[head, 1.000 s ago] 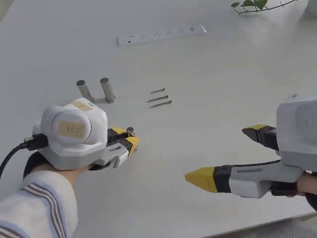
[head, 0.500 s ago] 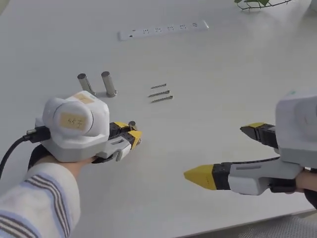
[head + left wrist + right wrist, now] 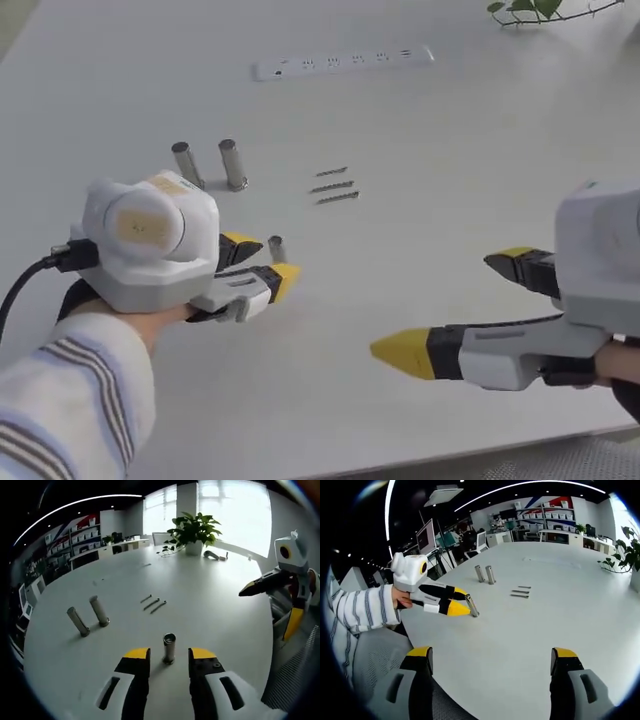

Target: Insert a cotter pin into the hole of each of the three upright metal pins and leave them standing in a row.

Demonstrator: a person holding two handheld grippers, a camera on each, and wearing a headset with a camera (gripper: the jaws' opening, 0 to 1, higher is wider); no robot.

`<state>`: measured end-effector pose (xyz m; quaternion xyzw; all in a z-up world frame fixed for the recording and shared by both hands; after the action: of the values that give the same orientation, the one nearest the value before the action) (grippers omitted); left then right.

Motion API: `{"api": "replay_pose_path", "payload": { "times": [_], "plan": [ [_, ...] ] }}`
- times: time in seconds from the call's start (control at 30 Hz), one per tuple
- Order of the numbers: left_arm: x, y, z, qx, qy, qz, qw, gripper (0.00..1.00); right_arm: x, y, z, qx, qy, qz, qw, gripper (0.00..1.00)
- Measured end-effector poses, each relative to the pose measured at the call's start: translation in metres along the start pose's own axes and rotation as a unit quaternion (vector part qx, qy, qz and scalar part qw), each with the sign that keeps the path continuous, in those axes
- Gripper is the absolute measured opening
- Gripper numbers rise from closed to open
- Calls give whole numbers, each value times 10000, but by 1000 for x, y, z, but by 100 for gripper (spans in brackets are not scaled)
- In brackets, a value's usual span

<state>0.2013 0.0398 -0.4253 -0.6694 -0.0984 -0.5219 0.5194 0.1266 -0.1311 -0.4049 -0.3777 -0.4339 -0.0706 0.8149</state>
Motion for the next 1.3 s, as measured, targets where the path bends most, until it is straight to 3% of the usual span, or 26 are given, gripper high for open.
{"api": "replay_pose_path", "payload": {
  "times": [0.1, 0.17, 0.27, 0.33, 0.57, 0.63, 0.97, 1.13, 1.3],
  "plan": [
    [4, -10, 5, 31, -24, -177, 9998, 31, 2, 2, 4, 89, 6, -23, 10000, 97],
    [7, -19, 8, -30, -86, -309, 9995, 39, 4, 4, 6, 119, -21, -27, 9999, 97],
    [8, -31, 16, 86, -67, -468, 9988, 63, 7, 7, 9, 155, -131, 36, 9998, 97],
    [4, -40, 20, 86, -15, -461, 9989, 79, 8, 9, 11, 174, -174, 58, 9997, 97],
    [-1, -64, 27, 133, -36, -626, 9979, 88, 10, 13, 14, 226, -264, 148, 9993, 97],
    [-2, -67, 28, 163, -128, -654, 9976, 99, 11, 14, 15, 227, -298, 176, 9991, 97],
    [-12, -74, 20, 100, -411, -666, 9969, 99, 15, 15, 12, 204, -487, 358, 9980, 97],
    [-24, -73, 17, 130, -419, -486, 9979, 99, 24, 13, 6, 149, -666, 420, 9968, 96],
    [-29, -75, 13, 140, -658, -500, 9965, 99, 37, 9, -3, 131, -942, 540, 9940, 96]
  ]
}}
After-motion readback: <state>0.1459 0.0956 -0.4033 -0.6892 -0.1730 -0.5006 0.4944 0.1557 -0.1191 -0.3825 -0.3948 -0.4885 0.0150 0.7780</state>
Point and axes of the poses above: the centre of the closed fingertips' face, and the gripper's own axes: y roughly forward along the fingers, z roughly to its left, x roughly out of its top, the point moved 4 cm from there along -y, roughly backward along the fingers, and after that the axes turned 11 degrees about x, right-handed, at the moved point
